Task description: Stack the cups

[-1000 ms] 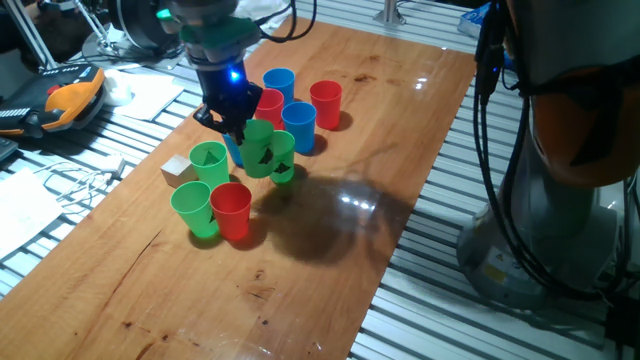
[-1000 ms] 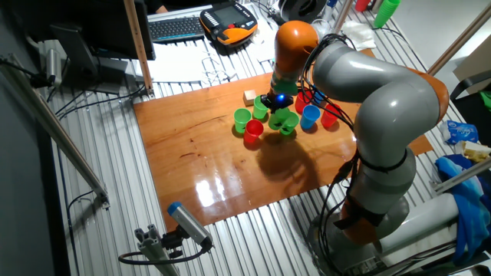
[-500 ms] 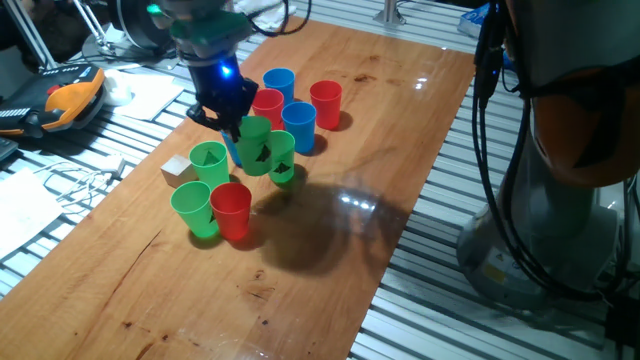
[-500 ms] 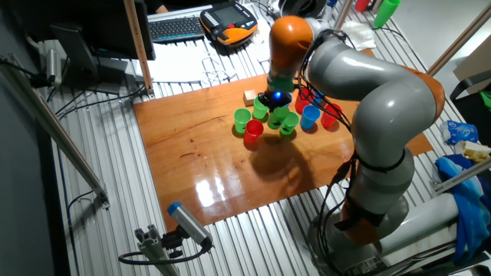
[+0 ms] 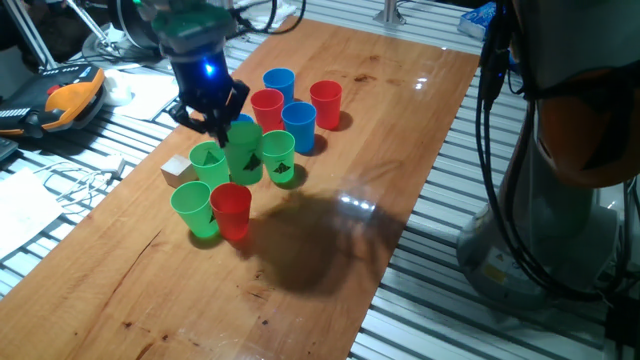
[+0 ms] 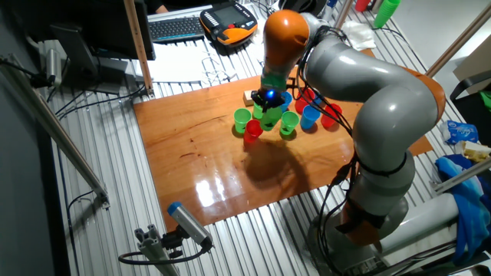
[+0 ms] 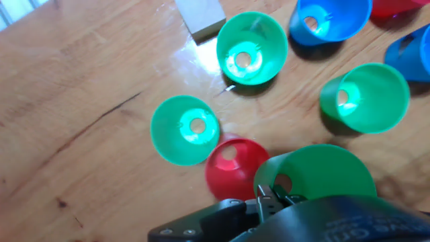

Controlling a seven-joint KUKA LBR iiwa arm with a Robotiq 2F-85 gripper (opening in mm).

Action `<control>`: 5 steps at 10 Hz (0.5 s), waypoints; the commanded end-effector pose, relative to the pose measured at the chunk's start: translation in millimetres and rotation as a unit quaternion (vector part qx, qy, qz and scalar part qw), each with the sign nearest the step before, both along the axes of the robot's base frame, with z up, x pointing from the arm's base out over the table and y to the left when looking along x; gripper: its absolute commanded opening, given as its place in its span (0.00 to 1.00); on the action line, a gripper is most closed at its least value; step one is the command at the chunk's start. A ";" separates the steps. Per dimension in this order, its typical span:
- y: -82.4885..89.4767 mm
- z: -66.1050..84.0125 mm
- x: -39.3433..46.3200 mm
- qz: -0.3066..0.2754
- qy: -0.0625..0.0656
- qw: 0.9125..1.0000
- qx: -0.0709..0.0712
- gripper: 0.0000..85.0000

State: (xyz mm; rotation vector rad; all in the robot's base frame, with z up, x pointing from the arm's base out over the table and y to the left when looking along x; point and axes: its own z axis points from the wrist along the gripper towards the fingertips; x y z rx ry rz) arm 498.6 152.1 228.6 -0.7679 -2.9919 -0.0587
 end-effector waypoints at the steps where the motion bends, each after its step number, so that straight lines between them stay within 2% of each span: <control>1: 1.9 -3.4 0.5 -0.005 -0.003 1.000 0.006 0.00; 2: 4.3 -7.5 1.8 -0.007 -0.009 1.000 0.006 0.00; 3: 7.1 -12.3 4.4 -0.016 -0.016 1.000 0.017 0.00; 5: 12.1 -22.2 7.4 -0.028 -0.029 0.999 0.019 0.00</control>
